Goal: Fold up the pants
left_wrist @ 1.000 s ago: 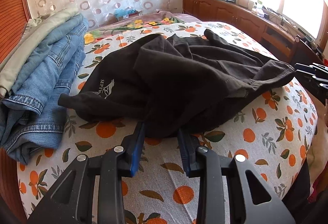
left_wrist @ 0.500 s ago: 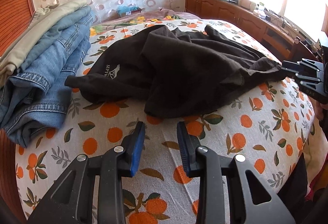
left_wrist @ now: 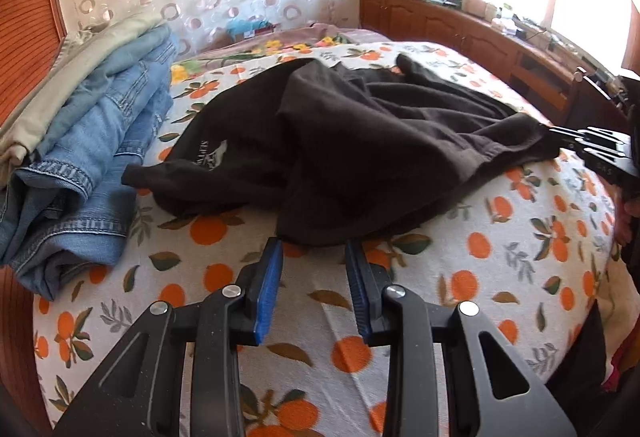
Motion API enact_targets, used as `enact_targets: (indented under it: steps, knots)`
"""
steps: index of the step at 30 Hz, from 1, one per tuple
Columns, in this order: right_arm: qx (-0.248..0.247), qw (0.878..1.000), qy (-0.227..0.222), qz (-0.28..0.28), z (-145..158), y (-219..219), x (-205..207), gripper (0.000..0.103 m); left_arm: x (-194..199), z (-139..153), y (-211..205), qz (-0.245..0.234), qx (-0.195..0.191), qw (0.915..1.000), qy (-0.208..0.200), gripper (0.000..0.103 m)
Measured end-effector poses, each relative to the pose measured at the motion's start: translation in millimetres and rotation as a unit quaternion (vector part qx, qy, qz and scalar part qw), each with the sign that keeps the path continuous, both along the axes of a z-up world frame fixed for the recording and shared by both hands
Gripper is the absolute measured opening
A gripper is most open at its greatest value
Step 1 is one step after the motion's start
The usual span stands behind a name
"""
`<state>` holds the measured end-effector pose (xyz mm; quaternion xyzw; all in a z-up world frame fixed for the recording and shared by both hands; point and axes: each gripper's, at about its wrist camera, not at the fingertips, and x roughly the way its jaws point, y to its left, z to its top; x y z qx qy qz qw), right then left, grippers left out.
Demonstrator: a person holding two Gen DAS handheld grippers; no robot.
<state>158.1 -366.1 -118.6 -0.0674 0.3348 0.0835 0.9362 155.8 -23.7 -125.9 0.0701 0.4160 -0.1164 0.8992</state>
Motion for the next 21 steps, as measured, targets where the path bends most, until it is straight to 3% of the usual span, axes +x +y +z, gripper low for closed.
enact_targets:
  steps: [8,14,17,21]
  knots:
    - [0.004,1.0,-0.004,-0.007,-2,-2,-1,0.008,16,-6,11,0.008,0.003,0.9999,0.011,0.033]
    - [0.012,1.0,-0.005,-0.007,-2,-3,-3,0.008,19,-2,7,-0.002,-0.01,0.9999,-0.008,0.033]
    - [0.012,1.0,-0.005,-0.006,-2,-3,-3,0.008,22,0,5,-0.008,-0.026,0.9996,-0.011,0.024]
    - [0.014,1.0,-0.007,-0.007,-2,-5,-3,0.008,28,-3,7,0.007,-0.014,0.9998,-0.012,0.008]
